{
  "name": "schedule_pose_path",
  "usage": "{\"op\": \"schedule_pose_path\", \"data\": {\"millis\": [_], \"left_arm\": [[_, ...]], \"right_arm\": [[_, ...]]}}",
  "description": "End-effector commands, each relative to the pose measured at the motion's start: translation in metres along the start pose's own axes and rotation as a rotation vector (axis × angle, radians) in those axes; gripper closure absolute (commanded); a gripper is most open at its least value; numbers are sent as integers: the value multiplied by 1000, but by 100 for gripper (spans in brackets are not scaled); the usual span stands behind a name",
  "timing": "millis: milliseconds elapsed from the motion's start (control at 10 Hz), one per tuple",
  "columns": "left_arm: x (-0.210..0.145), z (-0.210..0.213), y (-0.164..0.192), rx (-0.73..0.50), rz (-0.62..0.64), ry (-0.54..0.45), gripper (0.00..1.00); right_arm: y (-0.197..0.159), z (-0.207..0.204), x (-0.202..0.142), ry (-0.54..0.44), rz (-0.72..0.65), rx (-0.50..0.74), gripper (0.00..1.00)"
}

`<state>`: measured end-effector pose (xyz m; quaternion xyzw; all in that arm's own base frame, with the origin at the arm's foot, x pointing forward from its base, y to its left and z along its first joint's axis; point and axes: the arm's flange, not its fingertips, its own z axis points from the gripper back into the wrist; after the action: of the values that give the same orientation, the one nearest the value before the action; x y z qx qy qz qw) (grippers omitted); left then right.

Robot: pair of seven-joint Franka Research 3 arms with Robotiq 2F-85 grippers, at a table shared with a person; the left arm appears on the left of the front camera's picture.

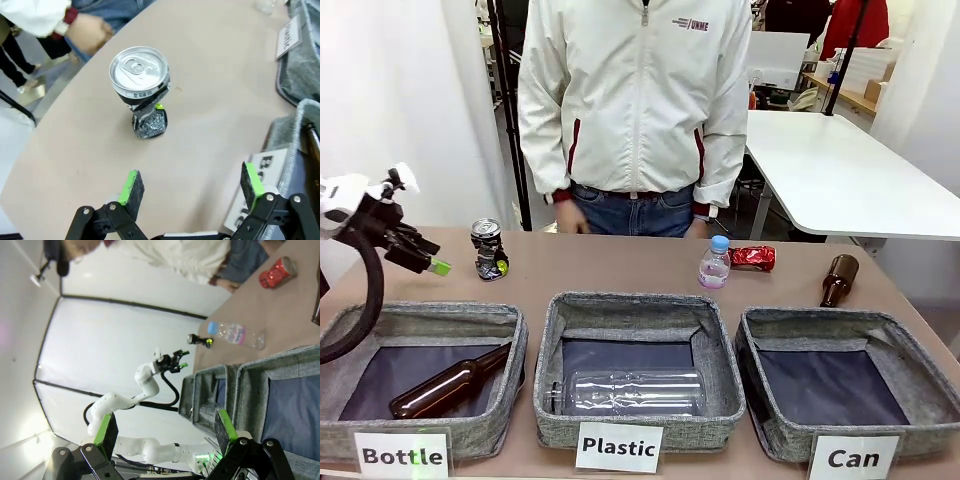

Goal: Sort the can waste into the basket.
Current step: Pick up the can waste from the table and place it in the right Fabric basket.

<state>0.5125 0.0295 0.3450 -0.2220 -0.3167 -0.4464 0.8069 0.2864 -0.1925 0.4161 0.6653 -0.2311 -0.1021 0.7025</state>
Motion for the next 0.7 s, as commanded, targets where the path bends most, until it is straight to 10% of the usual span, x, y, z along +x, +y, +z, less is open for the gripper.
{"op": "schedule_pose_path", "data": {"millis": [0, 600], "left_arm": [[7, -14, 23, -43, -33, -1, 0], [24, -71, 66, -102, -26, 29, 0]], "right_arm": [[1, 0, 2, -1, 24, 13, 0], [1, 0, 2, -1, 24, 13, 0]]}}
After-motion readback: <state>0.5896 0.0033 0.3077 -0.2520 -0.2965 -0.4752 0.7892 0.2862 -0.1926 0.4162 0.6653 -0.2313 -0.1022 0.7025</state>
